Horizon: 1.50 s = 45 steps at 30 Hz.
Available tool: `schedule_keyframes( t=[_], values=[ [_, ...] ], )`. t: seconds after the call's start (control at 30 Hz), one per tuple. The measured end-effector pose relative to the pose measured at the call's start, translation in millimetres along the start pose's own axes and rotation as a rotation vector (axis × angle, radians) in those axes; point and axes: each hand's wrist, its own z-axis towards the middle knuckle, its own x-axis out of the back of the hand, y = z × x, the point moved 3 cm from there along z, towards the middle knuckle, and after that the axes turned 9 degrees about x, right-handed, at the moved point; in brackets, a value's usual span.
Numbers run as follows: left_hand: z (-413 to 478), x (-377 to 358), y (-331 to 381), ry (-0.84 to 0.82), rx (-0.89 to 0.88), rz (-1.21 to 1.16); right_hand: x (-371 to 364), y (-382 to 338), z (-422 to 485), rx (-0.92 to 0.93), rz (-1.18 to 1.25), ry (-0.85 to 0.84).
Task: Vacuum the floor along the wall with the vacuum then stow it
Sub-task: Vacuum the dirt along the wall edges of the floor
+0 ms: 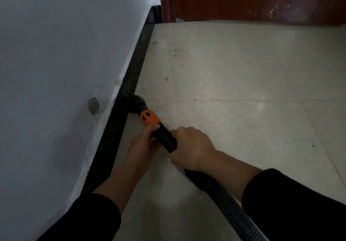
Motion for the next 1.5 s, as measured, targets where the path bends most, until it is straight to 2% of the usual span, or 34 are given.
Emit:
schedule_keyframes(
  t=[0.53,1.17,1.5],
  values=[
    [-13.0,-38.3,-10.2,-0.045,0.027,0.033,27.1,15.6,-30.0,-0.070,-0.029,0.005],
    [-35.7,-39.2,-24.4,-0.030,0.063,0.021,32.5,13.9,-56.1,-0.085,-0.028,-0.015],
    [-32.0,-73.2,-36.4,-0.121,0.110,0.047,47.1,37.5,-76.3,-0.173,-0.043,0.027]
  ],
)
